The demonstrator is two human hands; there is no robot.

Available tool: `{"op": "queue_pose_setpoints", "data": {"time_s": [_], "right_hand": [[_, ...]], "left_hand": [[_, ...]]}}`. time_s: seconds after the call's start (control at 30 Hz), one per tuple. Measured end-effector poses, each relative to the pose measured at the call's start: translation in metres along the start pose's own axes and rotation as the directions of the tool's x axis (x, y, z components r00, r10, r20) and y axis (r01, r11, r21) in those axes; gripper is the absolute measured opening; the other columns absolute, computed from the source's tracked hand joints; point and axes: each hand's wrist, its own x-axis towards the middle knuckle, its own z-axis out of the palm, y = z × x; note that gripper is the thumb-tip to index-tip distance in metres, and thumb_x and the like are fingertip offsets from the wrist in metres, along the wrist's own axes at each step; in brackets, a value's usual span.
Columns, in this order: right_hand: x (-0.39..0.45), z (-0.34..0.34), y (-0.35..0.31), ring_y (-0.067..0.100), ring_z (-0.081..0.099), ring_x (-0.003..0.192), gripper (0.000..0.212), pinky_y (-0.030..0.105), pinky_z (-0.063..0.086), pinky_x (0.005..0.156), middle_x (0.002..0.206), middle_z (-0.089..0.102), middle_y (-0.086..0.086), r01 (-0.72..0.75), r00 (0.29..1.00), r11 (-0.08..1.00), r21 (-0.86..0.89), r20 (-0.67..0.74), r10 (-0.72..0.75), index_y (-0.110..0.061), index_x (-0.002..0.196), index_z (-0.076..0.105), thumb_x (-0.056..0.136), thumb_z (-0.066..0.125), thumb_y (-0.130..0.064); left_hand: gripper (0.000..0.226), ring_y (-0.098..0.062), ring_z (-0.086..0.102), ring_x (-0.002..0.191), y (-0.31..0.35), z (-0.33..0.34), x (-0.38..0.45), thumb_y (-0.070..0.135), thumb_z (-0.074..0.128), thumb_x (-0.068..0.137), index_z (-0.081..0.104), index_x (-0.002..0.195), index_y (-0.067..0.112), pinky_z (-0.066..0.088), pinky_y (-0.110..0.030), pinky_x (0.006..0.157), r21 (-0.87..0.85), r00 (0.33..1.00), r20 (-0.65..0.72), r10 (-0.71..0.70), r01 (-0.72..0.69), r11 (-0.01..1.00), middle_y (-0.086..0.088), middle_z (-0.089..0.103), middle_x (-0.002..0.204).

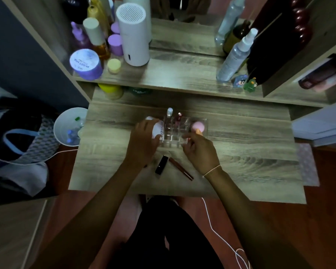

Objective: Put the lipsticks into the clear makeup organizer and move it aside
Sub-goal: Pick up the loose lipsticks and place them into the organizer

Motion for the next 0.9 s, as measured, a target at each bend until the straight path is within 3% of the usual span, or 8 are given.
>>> {"op": "queue_pose_setpoints", "data": {"time_s": [0.13,0.3,0.37,0.43,0.5,0.63,0.73,0.9], "right_hand": [[-0.027,0.004,0.005,0.015,0.061,0.072,0.023,0.026,0.047,0.065,0.081,0.065,-0.001,-0.065,0.995,0.996,0.053,0.085,0.061,-0.021,0.101,0.066,0.081,0.059,-0.028],[-0.053,0.013,0.016,0.02,0.063,0.074,0.054,0.029,0.045,0.066,0.081,0.068,0.004,-0.137,0.983,0.986,0.094,0.137,0.123,-0.014,0.092,0.068,0.069,0.044,-0.057],[-0.058,0.02,0.026,0.02,0.061,0.079,0.044,0.027,0.042,0.069,0.086,0.065,0.003,-0.17,0.974,0.982,0.084,0.168,0.155,-0.015,0.092,0.067,0.074,0.051,-0.051],[-0.06,0.028,0.036,0.022,0.059,0.087,0.024,0.029,0.043,0.074,0.091,0.062,0.003,-0.185,0.969,0.981,0.062,0.178,0.171,-0.016,0.095,0.066,0.079,0.063,-0.033],[-0.063,0.034,0.044,0.026,0.058,0.093,0.022,0.034,0.046,0.079,0.096,0.062,0.007,-0.146,0.977,0.989,0.03,0.161,0.139,-0.015,0.099,0.065,0.078,0.067,-0.022],[-0.07,0.038,0.05,0.029,0.058,0.094,0.028,0.035,0.046,0.078,0.099,0.062,0.01,-0.101,0.987,0.995,-0.015,0.127,0.102,-0.015,0.102,0.064,0.076,0.069,-0.025],[-0.075,0.04,0.051,0.03,0.056,0.099,0.025,0.036,0.045,0.08,0.104,0.059,0.011,-0.127,0.971,0.988,-0.087,0.191,0.142,-0.015,0.1,0.062,0.079,0.067,-0.027],[-0.08,0.043,0.055,0.03,0.054,0.104,0.019,0.033,0.042,0.08,0.109,0.056,0.013,-0.168,0.962,0.981,-0.096,0.204,0.184,-0.011,0.098,0.058,0.084,0.062,-0.023]], "left_hand": [[0.041,-0.033,0.054,0.105,-0.004,0.0,-0.043,0.007,0.063,0.081,0.056,0.121,0.012,0.043,-0.039,0.088,-0.027,0.999,-0.033,-0.04,0.039,0.999,-0.016,0.058,0.119],[0.036,-0.034,0.052,0.105,-0.011,0.0,-0.078,0.009,0.06,0.085,0.057,0.121,0.008,0.044,-0.04,0.091,-0.015,0.982,0.014,-0.187,0.187,0.982,-0.017,0.059,0.114],[0.033,-0.033,0.053,0.099,-0.013,-0.003,-0.087,0.008,0.062,0.084,0.059,0.117,0.01,0.047,-0.041,0.086,-0.005,0.978,-0.019,-0.208,0.208,0.978,-0.015,0.059,0.109],[0.029,-0.031,0.053,0.099,-0.013,-0.003,-0.092,0.01,0.062,0.085,0.061,0.114,0.011,0.047,-0.039,0.086,0.001,0.976,-0.034,-0.217,0.217,0.976,-0.014,0.06,0.108],[0.026,-0.032,0.053,0.101,-0.008,0.0,-0.094,0.01,0.06,0.086,0.061,0.112,0.009,0.047,-0.039,0.087,0.024,0.98,-0.011,-0.196,0.197,0.98,-0.015,0.062,0.107],[0.028,-0.039,0.056,0.099,0.014,0.019,-0.091,0.011,0.061,0.085,0.062,0.112,0.004,0.05,-0.046,0.083,0.043,0.988,0.084,-0.13,0.127,0.991,-0.022,0.062,0.105],[0.035,-0.038,0.054,0.105,0.028,0.035,-0.088,0.02,0.06,0.089,0.056,0.12,0.003,0.046,-0.046,0.09,0.069,0.978,0.156,-0.138,0.129,0.989,-0.022,0.058,0.114],[0.04,-0.036,0.049,0.115,0.029,0.045,-0.081,0.01,0.057,0.087,0.048,0.126,0.004,0.044,-0.044,0.093,0.09,0.943,0.229,-0.242,0.227,0.97,-0.019,0.05,0.124]]}}
